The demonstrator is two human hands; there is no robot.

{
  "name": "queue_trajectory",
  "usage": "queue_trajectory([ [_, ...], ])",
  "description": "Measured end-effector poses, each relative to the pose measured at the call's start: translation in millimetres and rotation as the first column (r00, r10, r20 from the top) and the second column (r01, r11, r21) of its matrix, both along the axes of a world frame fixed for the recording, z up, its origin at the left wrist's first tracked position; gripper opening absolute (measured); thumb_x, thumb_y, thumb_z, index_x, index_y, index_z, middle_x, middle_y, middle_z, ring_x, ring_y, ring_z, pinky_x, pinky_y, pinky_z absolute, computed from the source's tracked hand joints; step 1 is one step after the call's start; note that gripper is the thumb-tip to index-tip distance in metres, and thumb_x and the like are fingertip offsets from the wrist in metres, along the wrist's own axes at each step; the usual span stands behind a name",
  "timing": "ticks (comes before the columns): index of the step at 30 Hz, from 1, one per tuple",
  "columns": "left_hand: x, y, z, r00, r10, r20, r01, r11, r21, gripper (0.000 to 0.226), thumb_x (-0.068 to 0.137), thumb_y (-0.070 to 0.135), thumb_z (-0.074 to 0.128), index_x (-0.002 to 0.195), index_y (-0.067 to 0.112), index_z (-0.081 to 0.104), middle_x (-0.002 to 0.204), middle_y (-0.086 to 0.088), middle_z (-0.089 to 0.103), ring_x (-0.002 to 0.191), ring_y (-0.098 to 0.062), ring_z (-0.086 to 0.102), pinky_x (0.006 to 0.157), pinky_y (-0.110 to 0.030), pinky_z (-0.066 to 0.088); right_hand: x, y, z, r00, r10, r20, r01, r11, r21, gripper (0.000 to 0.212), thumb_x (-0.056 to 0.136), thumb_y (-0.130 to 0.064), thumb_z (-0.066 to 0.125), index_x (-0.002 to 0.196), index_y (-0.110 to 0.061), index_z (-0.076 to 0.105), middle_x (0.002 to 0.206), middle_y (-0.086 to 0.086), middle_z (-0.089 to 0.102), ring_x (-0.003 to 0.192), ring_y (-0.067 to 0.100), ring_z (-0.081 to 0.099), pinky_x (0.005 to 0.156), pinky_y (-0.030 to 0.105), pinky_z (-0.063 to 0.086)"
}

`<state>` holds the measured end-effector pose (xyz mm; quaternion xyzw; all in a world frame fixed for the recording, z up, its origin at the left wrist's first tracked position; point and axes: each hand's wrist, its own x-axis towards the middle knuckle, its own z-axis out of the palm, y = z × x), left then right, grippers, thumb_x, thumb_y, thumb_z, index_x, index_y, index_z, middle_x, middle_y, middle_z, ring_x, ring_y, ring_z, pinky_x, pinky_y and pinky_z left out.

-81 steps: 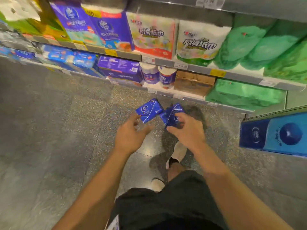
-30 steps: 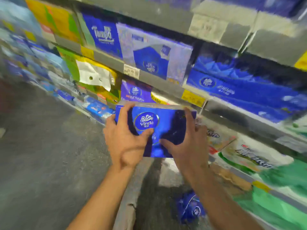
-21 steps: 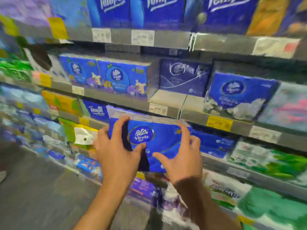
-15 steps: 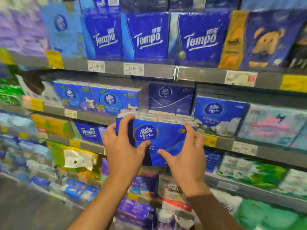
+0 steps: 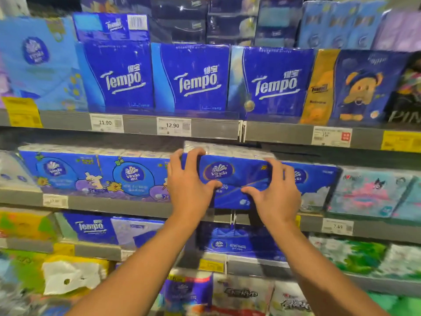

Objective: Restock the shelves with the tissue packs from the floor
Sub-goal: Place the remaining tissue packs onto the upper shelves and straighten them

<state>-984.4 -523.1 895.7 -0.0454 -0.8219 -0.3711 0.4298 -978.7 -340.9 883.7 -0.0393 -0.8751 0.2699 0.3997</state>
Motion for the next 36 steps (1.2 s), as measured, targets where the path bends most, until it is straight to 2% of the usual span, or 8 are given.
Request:
queue_trajectory([
  [9,-27.6,-5.0,-24.4,0.997,-0.013,0.072,0.014,1.0,-0.005,0.077,0.061,0.035,0.09,0.12,0.033,0.04,0.134,-0.012,0.043,0.121,-0.035,0.048,0.094,-0.049,0.046,-9.9,-11.2,-11.3,0.995,-0.102,-0.014,0.103,0.986,0.131,0.08,0.064,-0.039,0.088,0.132,-0.023,0.049,0.129,0.009,0.047,0.097,0.03,0.06,0.065,0.036,0.048],
  [13,-31.6,-3.1,-22.9,0.993,0.095,0.069,-0.083,0.984,-0.16,0.077,0.065,0.041,0.086,0.123,0.029,0.038,0.143,-0.016,0.038,0.125,-0.037,0.043,0.102,-0.049,0.037,-19.7,-9.7,-9.5,0.988,-0.15,0.024,0.144,0.977,0.16,0.081,0.063,-0.044,0.087,0.131,-0.025,0.046,0.128,0.009,0.047,0.102,0.029,0.058,0.065,0.038,0.05],
  [20,-32.8,-1.1,-26.9,0.976,0.202,-0.079,-0.216,0.937,-0.276,0.072,0.065,0.026,0.085,0.129,0.021,0.053,0.151,-0.016,0.033,0.131,-0.032,0.033,0.11,-0.053,0.022,-34.1,-7.4,-0.9,0.984,-0.16,0.074,0.143,0.97,0.197,0.079,0.064,-0.05,0.085,0.128,-0.026,0.046,0.123,0.006,0.049,0.105,0.029,0.057,0.065,0.039,0.049],
  [23,-28.1,-0.2,-33.7,0.972,0.174,-0.157,-0.21,0.945,-0.252,0.061,0.068,0.015,0.079,0.124,0.025,0.057,0.136,-0.01,0.046,0.118,-0.029,0.043,0.099,-0.049,0.03,-32.8,-11.5,-11.3,0.974,-0.184,0.133,0.153,0.964,0.216,0.081,0.068,-0.053,0.081,0.133,-0.029,0.039,0.126,0.005,0.043,0.108,0.028,0.055,0.062,0.037,0.043],
  [25,-20.9,4.3,-44.6,0.993,0.089,-0.084,-0.108,0.958,-0.267,0.053,0.073,0.017,0.076,0.119,0.027,0.051,0.114,-0.004,0.054,0.096,-0.028,0.054,0.08,-0.042,0.041,-30.4,-14.4,-18.7,0.974,-0.184,0.131,0.151,0.962,0.226,0.084,0.068,-0.053,0.081,0.135,-0.032,0.034,0.126,0.005,0.038,0.106,0.027,0.054,0.06,0.036,0.043],
  [27,-19.9,8.0,-56.4,0.99,-0.016,0.141,0.056,0.958,-0.281,0.041,0.083,0.029,0.07,0.116,0.029,0.047,0.101,0.003,0.057,0.087,-0.024,0.061,0.07,-0.037,0.048,-28.9,-18.3,-20.7,0.974,-0.197,0.114,0.171,0.965,0.201,0.087,0.069,-0.047,0.083,0.136,-0.031,0.03,0.125,0.007,0.036,0.102,0.028,0.055,0.058,0.036,0.045],
  [32,-39.3,6.8,-66.1,0.947,-0.116,0.299,0.179,0.965,-0.192,0.035,0.088,0.041,0.064,0.117,0.03,0.048,0.103,0.006,0.06,0.096,-0.017,0.06,0.079,-0.035,0.051,-28.0,-29.7,-37.6,0.975,-0.112,0.19,0.043,0.942,0.334,0.053,0.079,-0.033,0.073,0.122,-0.022,0.045,0.105,0.004,0.059,0.09,0.031,0.062,0.063,0.037,0.047],
  [36,-46.2,4.2,-68.5,0.941,-0.156,0.299,0.22,0.957,-0.19,0.044,0.087,0.036,0.067,0.124,0.028,0.046,0.109,0.003,0.061,0.103,-0.02,0.059,0.084,-0.035,0.047,-39.4,-28.2,-51.0,0.967,-0.01,0.254,-0.061,0.96,0.272,0.054,0.081,-0.031,0.069,0.128,-0.023,0.043,0.103,0.005,0.063,0.092,0.032,0.063,0.072,0.039,0.051],
])
